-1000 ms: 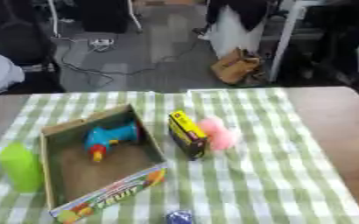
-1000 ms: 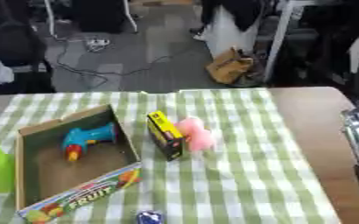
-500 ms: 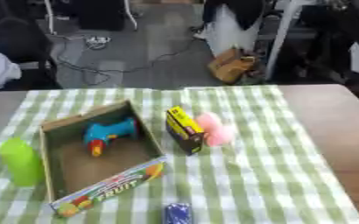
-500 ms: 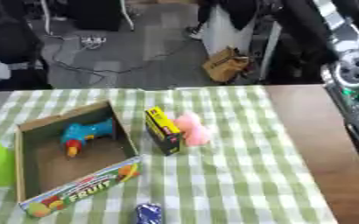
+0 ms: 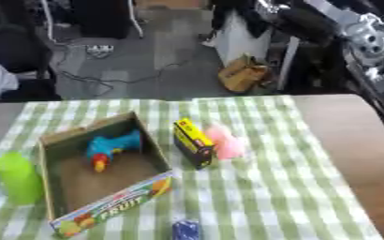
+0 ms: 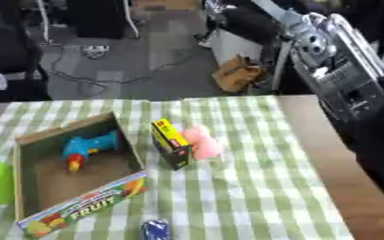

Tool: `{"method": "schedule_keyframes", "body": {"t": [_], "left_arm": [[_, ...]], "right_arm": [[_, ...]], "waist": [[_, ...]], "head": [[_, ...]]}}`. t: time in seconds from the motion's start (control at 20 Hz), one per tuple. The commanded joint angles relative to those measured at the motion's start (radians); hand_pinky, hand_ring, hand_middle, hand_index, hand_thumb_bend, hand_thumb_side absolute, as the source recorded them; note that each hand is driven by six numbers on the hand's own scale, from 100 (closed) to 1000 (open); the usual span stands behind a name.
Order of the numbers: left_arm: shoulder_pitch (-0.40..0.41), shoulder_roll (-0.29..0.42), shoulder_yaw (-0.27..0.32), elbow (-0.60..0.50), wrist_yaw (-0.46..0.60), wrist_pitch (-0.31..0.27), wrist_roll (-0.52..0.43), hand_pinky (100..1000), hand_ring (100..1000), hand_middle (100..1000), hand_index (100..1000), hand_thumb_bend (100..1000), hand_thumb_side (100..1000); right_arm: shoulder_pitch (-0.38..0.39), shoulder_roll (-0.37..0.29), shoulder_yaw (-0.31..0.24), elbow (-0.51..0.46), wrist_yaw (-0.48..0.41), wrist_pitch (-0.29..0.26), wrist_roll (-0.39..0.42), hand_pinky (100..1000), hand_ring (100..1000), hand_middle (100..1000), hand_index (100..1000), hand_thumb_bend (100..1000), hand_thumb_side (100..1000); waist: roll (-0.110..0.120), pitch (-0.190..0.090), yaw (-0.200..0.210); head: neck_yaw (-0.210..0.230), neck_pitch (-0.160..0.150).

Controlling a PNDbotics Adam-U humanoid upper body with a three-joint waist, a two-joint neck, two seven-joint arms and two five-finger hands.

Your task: Pick up objects on the table and place them in the box.

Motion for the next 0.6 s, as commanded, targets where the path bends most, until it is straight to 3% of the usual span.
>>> {"method": "schedule_keyframes", "body": {"t": [0.05, 0.4, 0.45, 0.6], "left_arm": [[-0.015, 0.007, -0.005, -0.013, 0.006, 0.001, -0.008, 880, 898, 899, 911, 100, 1000], [-0.025, -0.002, -0.012, -0.013, 0.015, 0.001, -0.015, 880, 898, 899, 911, 100, 1000], [-0.027, -0.004, -0.013, -0.013, 0.016, 0.0, -0.016, 880, 898, 899, 910, 100, 1000], [-0.034, -0.012, -0.017, -0.013, 0.019, -0.001, -0.02, 880, 898, 899, 910, 100, 1000]], "right_arm": [[-0.066, 0.027, 0.029, 0.119, 0.048, -0.033, 0.068, 846, 877, 864, 915, 171, 1000], [-0.156, 0.113, 0.057, 0.327, 0.117, -0.117, 0.12, 852, 880, 870, 921, 223, 1000], [-0.165, 0.124, 0.06, 0.355, 0.133, -0.125, 0.124, 859, 884, 869, 924, 302, 1000], [-0.193, 0.165, 0.063, 0.452, 0.209, -0.15, 0.121, 865, 890, 873, 924, 341, 1000]], "waist": [[-0.015, -0.03, 0.004], [-0.013, -0.029, 0.018], [-0.015, -0.026, 0.022], [-0.017, -0.019, 0.034]], "head": [[-0.015, 0.0], [-0.038, 0.003], [-0.045, 0.004], [-0.059, 0.002]]}}
